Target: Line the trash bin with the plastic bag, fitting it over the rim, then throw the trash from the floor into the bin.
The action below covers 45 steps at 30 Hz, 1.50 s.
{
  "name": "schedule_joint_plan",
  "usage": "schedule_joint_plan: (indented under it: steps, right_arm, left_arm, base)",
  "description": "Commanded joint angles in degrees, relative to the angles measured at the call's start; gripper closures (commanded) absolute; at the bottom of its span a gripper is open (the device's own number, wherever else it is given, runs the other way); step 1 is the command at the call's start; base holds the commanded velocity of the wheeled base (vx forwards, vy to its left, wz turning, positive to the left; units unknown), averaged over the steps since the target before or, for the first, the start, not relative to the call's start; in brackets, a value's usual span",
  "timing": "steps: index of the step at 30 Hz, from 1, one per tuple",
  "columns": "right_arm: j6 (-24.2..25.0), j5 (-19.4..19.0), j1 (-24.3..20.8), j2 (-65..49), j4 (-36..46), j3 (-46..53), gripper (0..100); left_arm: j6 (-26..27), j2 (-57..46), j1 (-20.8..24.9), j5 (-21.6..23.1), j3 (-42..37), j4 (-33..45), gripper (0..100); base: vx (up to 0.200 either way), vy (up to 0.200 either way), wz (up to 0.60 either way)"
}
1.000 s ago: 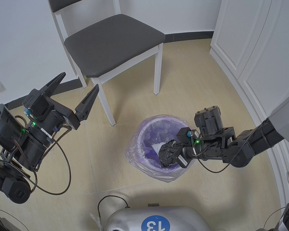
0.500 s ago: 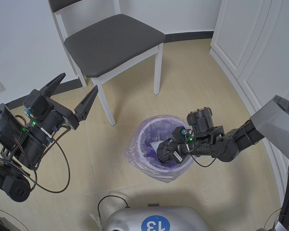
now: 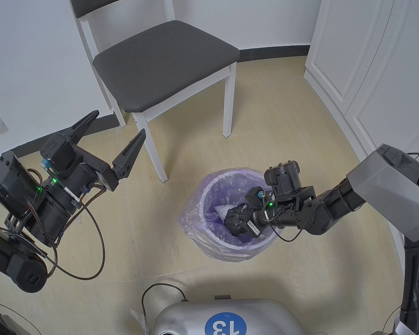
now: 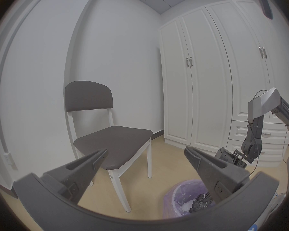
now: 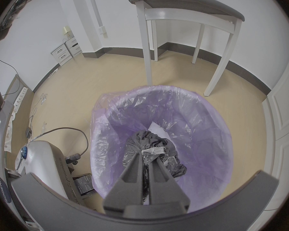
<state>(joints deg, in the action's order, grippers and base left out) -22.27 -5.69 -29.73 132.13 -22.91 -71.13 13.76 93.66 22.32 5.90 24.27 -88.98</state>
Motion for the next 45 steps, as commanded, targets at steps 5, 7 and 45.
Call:
schedule_joint_plan:
  steps: [5, 7, 45]
  right_arm:
    - [-0.05, -0.02, 0.38, 1.99, -0.3, -0.15, 100]
    - [-0.14, -0.02, 0.29, 1.55, -0.21, -0.15, 100]
    - [-0.32, 0.68, -0.33, -8.3, 0.85, 3.63, 0]
  left_arm:
    - [0.04, 0.47, 0.0, -0.01, -0.01, -1.02, 0]
    - [0.04, 0.47, 0.0, -0.01, -0.01, -1.02, 0]
    - [0.04, 5.13, 1.15, -0.01, -0.45, -1.02, 0]
  base:
    - [0.0, 0.0, 0.0]
    - [0.0, 0.0, 0.0]
    - [0.0, 0.0, 0.0]
